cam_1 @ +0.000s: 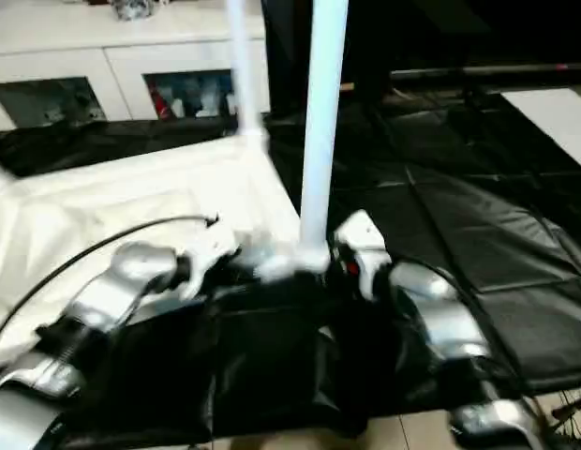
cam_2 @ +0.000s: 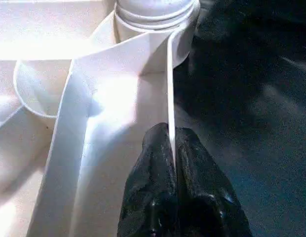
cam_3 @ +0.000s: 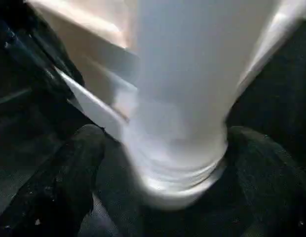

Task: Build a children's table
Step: Rotate leg to tighten

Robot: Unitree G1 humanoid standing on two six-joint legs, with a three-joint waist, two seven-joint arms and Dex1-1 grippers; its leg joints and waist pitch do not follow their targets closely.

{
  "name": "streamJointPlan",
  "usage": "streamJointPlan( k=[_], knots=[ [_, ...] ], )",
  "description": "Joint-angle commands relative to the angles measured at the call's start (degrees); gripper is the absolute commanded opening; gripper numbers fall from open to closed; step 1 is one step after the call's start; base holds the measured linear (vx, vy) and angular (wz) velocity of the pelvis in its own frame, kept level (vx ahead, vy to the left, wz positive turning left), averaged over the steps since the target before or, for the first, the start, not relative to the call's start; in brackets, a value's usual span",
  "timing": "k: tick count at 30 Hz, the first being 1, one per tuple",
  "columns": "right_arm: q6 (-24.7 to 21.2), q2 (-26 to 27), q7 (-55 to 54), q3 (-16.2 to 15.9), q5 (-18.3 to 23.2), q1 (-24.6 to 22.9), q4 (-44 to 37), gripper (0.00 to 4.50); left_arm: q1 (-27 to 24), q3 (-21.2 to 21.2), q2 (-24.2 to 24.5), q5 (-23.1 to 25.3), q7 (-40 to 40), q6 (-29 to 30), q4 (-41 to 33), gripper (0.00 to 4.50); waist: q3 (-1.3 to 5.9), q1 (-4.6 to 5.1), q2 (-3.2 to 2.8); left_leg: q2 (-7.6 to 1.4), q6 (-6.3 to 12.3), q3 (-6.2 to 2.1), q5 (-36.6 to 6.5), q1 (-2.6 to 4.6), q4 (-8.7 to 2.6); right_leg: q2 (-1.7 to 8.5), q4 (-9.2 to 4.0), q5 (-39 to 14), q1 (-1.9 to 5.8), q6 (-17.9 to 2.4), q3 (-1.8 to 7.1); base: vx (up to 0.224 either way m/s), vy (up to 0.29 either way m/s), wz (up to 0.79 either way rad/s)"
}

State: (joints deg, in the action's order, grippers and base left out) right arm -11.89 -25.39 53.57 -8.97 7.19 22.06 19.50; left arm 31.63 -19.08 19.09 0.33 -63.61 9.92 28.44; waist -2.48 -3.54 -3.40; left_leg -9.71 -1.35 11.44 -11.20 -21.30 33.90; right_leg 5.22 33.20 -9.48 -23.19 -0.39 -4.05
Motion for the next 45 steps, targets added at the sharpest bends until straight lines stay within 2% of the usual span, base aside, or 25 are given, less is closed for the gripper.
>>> streamJointPlan(
  k=[1, 3, 6, 11, 12, 16, 18, 19, 24, 25, 30, 33, 35, 38, 39, 40, 43, 45],
  knots=[
    [0.0, -0.4, 1.9, -1.1, 1.3, -0.4, -2.5, 4.17, -1.2, -1.2, -0.3, -2.2, -3.0, -0.3, -1.6, 0.0, 3.31, -0.27, 0.99, -3.71, 5.66, -1.36, -10.1, 0.69, -3.83, 3.58, -3.2, -12.1, 2.73, -14.8, 2.44, 0.0, 0.0, 0.0],
    [-0.3, -0.9, 2.7, -1.3, 1.9, -0.6, -3.1, 4.17, -1.6, -1.1, 0.2, -2.5, -4.1, 0.2, -2.8, 0.0, 3.19, -0.29, 1.02, -3.74, 4.41, -1.44, -12.0, 0.82, -4.04, 3.75, -3.55, -15.7, 2.72, -13.7, 2.54, 0.0, 0.0, 0.0],
    [-1.0, -1.8, 5.3, -1.8, 3.0, -1.3, -4.5, 4.17, -2.3, -0.7, 0.9, -2.6, -5.7, 1.0, -4.5, 0.0, 3.15, -0.26, 1.02, -3.76, 3.33, -1.51, -12.4, 0.88, -4.25, 3.63, -3.63, -16.6, 2.66, -12.9, 2.66, 0.0, 0.0, 0.0],
    [-1.4, -1.9, 6.8, -1.6, 2.7, -1.8, -4.7, 4.02, -2.4, -0.9, 1.3, -2.7, -5.7, 0.8, -4.6, 0.0, 3.37, -0.27, 1.1, -3.56, 3.89, -1.49, -10.7, 0.61, -4.01, 3.67, -3.38, -14.5, 2.84, -13.1, 2.58, 0.0, 0.0, 0.0],
    [-1.3, -1.9, 6.8, -1.6, 2.6, -1.8, -4.6, 3.73, -2.4, -0.9, 1.4, -2.8, -5.7, 0.9, -4.7, 0.0, 3.38, -0.29, 1.09, -3.59, 4.01, -1.49, -10.2, 0.63, -3.96, 3.69, -3.36, -14.2, 2.81, -13.2, 2.59, 0.0, 0.0, 0.0],
    [-1.2, -2.1, 6.8, -1.9, 2.7, -1.7, -4.2, 3.64, -2.7, -0.8, 1.5, -2.7, -5.8, 1.4, -5.5, 0.0, 3.45, -0.32, 1.1, -3.57, 4.37, -1.47, -9.3, 0.58, -3.86, 3.65, -3.21, -13.1, 2.87, -13.6, 2.54, 0.0, 0.0, 0.0],
    [-1.2, -2.1, 6.7, -1.8, 2.9, -1.7, -4.3, 3.48, -2.8, -0.7, 1.5, -2.6, -5.9, 1.5, -5.7, 0.0, 3.47, -0.32, 1.13, -3.51, 4.47, -1.45, -9.1, 0.58, -3.79, 3.62, -3.2, -13.1, 2.89, -13.6, 2.53, 0.0, 0.0, 0.0],
    [-1.3, -2.1, 6.7, -1.8, 2.9, -1.7, -4.4, 3.24, -2.8, -0.7, 1.5, -2.6, -6.0, 1.6, -5.7, 0.0, 3.49, -0.34, 1.08, -3.55, 4.52, -1.48, -8.9, 0.57, -3.81, 3.65, -3.16, -13.0, 2.92, -13.6, 2.51, 0.0, 0.0, 0.0],
    [-1.5, -1.9, 7.2, -1.5, 2.9, -1.9, -4.7, 3.07, -3.1, -0.8, 1.9, -2.7, -6.5, 1.9, -6.0, 0.0, 3.56, -0.36, 1.11, -3.53, 4.77, -1.45, -8.5, 0.58, -3.71, 3.61, -3.08, -12.4, 2.93, -13.8, 2.48, 0.0, 0.0, 0.0],
    [-1.6, -1.9, 7.3, -1.5, 2.9, -2.0, -4.7, 2.85, -3.1, -0.9, 2.0, -2.7, -6.7, 1.9, -6.0, 0.0, 3.56, -0.35, 1.13, -3.53, 4.82, -1.45, -8.3, 0.57, -3.72, 3.57, -3.04, -12.2, 2.94, -13.9, 2.47, 0.0, 0.0, 0.0],
    [-1.8, -1.7, 7.0, -1.4, 2.9, -2.3, -4.3, 2.72, -3.6, -1.3, 2.9, -2.7, -7.9, 2.6, -6.5, 0.0, 3.57, -0.36, 0.96, -3.53, 4.83, -1.47, -8.4, 0.54, -3.69, 3.58, -2.96, -11.9, 2.96, -14.0, 2.44, 0.0, 0.0, 0.0],
    [-2.0, 0.6, 0.5, -0.2, 1.1, -1.5, -1.3, 2.7, -3.1, -1.1, 2.2, -1.5, -5.5, 2.1, -5.0, 0.0, 3.57, -0.05, 0.97, -3.45, 4.34, -1.5, -8.6, 0.5, -3.74, 3.54, -3.0, -12.1, 2.89, -14.0, 2.43, 0.0, 0.0, 0.0],
    [-3.0, 3.4, -6.0, 1.3, 0.0, -0.7, 1.3, 2.68, -1.8, -0.4, 0.4, -0.2, -1.0, 2.0, -2.4, 0.0, 3.48, 0.32, 1.08, -3.34, 3.6, -1.52, -9.6, 0.52, -3.82, 3.6, -3.28, -13.6, 2.93, -13.7, 2.44, 0.0, 0.0, 0.0],
    [-5.0, 6.1, -10.9, 2.6, 0.1, -0.5, 2.6, 2.67, -0.3, 0.2, -1.6, 1.1, 3.6, 1.7, 0.7, 0.0, 3.3, 0.72, 1.1, -3.11, 1.85, -1.66, -12.2, 0.88, -4.02, 3.56, -3.94, -18.9, 2.78, -12.3, 2.37, 0.0, 0.0, 0.0],
    [-5.7, 7.8, -13.6, 3.2, 0.1, -0.4, 3.0, 2.67, 0.6, 0.2, -2.7, 1.9, 5.9, 1.7, 2.4, 0.0, 3.28, 0.73, 1.07, -3.2, 1.58, -1.7, -12.9, 0.98, -4.1, 3.62, -4.05, -20.0, 2.71, -11.7, 2.42, 0.0, 0.0, 0.0],
    [-6.9, 11.8, -20.8, 4.5, -0.5, 0.0, 4.1, 2.66, 2.2, 0.5, -5.3, 2.7, 10.0, 3.0, 5.2, 0.0, 3.07, 0.83, 0.92, -3.2, 1.32, -1.61, -13.9, 1.13, -4.15, 3.58, -4.37, -21.2, 2.37, -11.3, 2.54, 0.0, 0.0, 0.0],
    [-7.7, 15.8, -28.9, 6.4, -0.9, 1.0, 6.2, 2.66, 4.0, 1.1, -8.3, 3.6, 15.7, 4.7, 8.2, 0.0, 3.12, 1.17, 0.99, -3.01, -0.59, -1.87, -15.4, 1.29, -4.39, 3.59, -4.59, -23.9, 2.35, -10.1, 2.35, 0.0, 0.0, 0.0],
    [-7.9, 17.9, -33.4, 8.0, -0.5, 1.9, 7.6, 2.66, 5.2, 1.3, -9.9, 4.0, 18.7, 5.7, 9.8, 0.0, 3.02, 1.24, 0.82, -2.98, -0.58, -1.92, -17.1, 1.51, -4.47, 3.64, -5.04, -25.7, 2.12, -9.3, 2.33, 0.0, 0.0, 0.0]
  ],
)
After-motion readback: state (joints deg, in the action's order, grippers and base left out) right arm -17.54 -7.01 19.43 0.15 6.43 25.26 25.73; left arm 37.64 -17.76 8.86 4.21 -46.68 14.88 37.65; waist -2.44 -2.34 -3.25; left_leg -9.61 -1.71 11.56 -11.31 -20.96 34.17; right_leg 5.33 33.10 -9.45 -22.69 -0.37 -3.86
